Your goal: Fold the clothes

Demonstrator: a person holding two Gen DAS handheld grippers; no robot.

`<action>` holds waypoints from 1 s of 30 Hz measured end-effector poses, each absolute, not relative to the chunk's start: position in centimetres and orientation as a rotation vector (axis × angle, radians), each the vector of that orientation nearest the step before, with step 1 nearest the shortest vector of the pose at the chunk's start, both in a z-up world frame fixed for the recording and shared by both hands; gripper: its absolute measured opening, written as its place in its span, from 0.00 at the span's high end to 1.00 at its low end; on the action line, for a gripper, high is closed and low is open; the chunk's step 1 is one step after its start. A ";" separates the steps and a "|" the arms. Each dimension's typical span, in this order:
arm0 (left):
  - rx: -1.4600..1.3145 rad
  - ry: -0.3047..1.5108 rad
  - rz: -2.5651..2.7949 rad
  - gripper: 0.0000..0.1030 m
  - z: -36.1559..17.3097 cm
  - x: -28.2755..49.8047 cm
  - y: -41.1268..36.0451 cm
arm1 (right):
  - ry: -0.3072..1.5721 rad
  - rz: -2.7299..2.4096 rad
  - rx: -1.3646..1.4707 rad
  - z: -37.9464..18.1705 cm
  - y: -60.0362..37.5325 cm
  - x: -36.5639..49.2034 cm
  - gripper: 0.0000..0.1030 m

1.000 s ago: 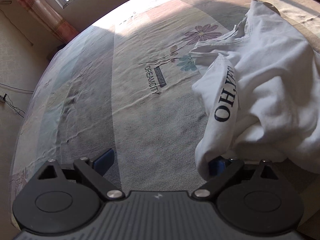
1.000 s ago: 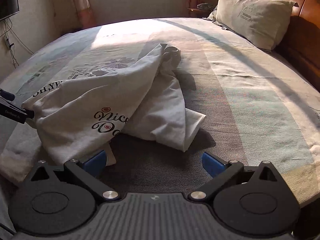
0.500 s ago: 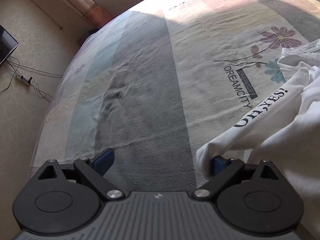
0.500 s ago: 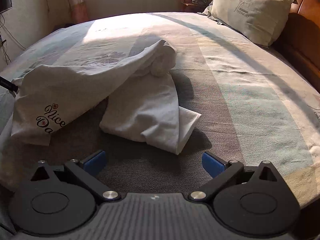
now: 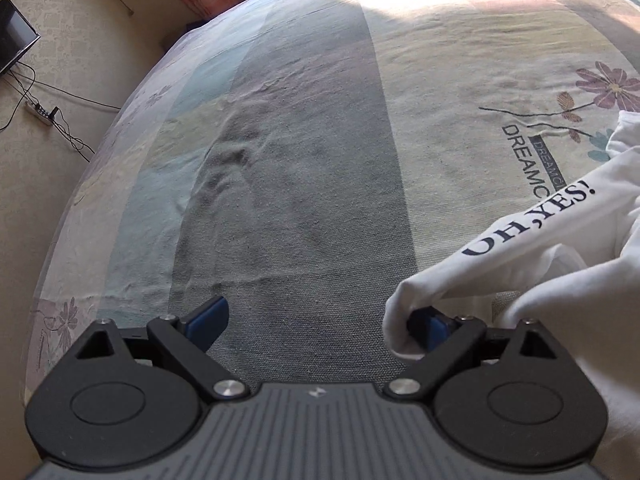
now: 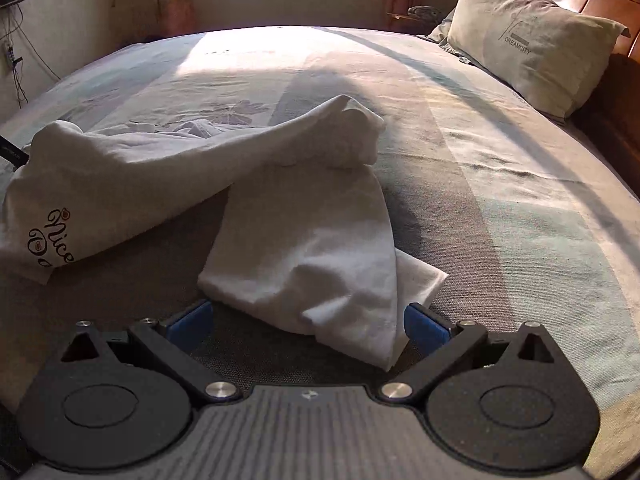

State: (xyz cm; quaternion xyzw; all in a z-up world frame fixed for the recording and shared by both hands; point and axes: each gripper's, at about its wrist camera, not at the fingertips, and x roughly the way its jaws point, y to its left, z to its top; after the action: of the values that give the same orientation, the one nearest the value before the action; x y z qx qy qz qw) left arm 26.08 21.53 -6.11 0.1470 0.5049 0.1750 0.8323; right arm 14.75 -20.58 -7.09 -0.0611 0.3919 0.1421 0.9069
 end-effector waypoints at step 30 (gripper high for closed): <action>0.287 1.077 0.183 0.08 -2.4 22.7 20.0 | 0.819 0.326 -0.421 -8.4 -14.6 18.8 0.00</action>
State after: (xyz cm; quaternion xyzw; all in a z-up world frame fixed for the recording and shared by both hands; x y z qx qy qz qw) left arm 22.73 19.98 -2.39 0.1362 0.5103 0.0869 0.8447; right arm 18.85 -14.58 -8.35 -0.2024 0.3932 0.1566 0.8831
